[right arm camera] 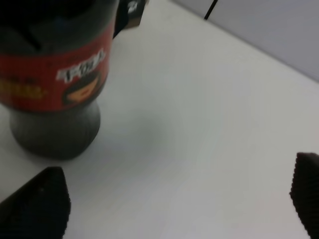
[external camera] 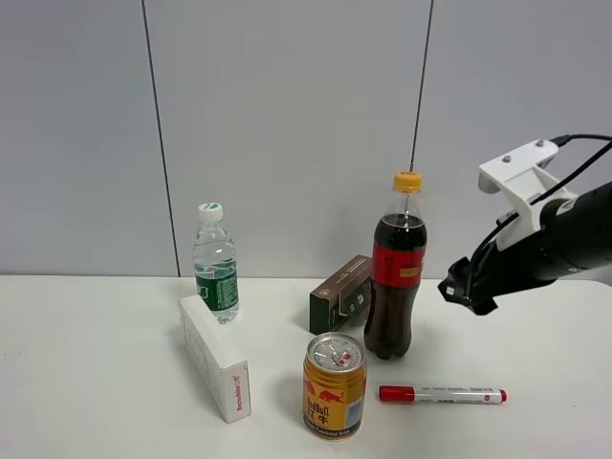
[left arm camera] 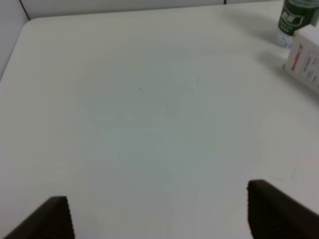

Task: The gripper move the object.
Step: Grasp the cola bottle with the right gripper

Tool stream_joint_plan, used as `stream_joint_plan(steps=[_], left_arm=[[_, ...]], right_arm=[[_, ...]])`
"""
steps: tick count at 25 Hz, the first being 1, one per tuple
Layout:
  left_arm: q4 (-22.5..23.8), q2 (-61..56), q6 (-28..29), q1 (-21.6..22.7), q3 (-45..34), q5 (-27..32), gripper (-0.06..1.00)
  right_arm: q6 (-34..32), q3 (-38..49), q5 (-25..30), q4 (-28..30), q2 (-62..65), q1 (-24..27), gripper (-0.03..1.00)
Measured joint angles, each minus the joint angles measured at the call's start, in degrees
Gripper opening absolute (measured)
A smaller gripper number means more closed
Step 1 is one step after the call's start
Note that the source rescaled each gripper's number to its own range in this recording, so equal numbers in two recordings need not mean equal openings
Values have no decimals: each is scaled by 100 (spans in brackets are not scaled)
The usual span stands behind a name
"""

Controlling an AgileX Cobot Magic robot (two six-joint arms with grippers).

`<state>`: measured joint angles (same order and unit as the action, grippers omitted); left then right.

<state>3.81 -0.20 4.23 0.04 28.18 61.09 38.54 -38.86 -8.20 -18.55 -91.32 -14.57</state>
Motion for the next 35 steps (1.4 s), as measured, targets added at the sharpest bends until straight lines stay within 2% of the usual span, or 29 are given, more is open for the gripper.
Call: stream_joint_plan(steps=[6,10,13,18,20,22,35], left_arm=[[0,0,7,0,0,0,100],[0,0,7,0,0,0,100],[0,0,7,0,0,0,100],[0,0,7,0,0,0,100],[0,0,-1,0,0,0,100],[0,0,-1,0,0,0,100],[0,0,5,0,0,0,100]], right_arm=[[-180,0,-241,315,-318,-161,83],[-866,0,-662,917,-418,-173,83],[-1722,0,-964,1639,-431,-173,83],[-3538,0,-1602,3446,-454,-173,83],[-4007,0,-1838,4065,-480,-173,83],[-4236,0,-2024,4394,-488,-173,83],[-4268,0,-2281,4031,-958,-173,83]])
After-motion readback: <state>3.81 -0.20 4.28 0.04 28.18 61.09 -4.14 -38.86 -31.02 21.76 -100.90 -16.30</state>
